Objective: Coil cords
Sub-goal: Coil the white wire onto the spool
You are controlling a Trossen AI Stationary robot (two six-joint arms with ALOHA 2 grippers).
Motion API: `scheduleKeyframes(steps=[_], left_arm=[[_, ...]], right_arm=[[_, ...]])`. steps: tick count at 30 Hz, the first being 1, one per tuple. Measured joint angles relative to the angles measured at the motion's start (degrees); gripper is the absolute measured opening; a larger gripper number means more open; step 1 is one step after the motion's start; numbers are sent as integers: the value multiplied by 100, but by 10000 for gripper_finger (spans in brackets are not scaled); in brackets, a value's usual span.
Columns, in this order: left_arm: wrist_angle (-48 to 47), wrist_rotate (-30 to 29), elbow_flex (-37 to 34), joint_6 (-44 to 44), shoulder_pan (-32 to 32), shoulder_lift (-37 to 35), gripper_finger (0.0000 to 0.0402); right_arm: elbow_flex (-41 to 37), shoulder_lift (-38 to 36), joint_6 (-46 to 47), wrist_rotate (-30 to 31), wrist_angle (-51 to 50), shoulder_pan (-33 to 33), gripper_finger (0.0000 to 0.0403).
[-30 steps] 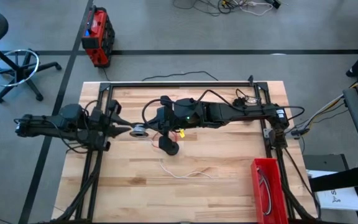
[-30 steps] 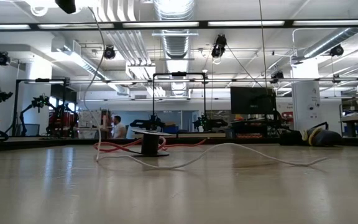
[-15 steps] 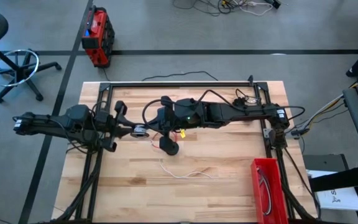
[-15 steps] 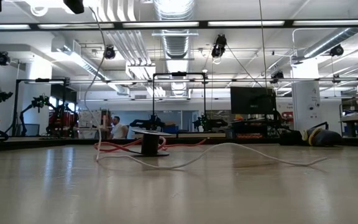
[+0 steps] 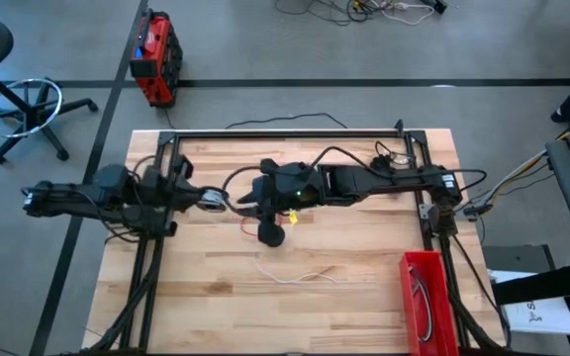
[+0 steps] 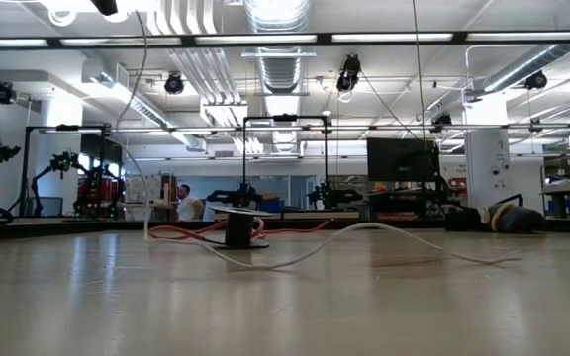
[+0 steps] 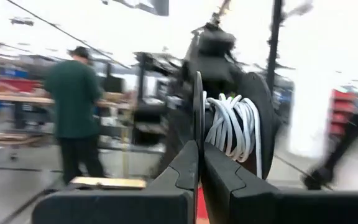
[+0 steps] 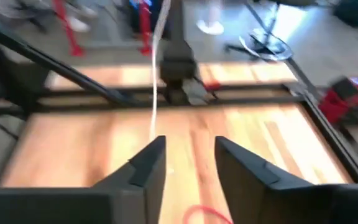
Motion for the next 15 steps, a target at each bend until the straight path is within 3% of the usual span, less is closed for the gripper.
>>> scheduleKeyframes(steps=[3, 8, 15], left_arm=[[-29, -521, 0, 3, 2, -235, 1], [-48, -1152, 2, 22, 2, -555, 0], [-181, -1191, 4, 39, 2, -1109, 0]], right_arm=[[-186, 200, 67, 482, -33, 112, 142], [-556, 788, 67, 1034, 750, 272, 174], [-683, 1420, 332, 1502, 2051, 345, 180]])
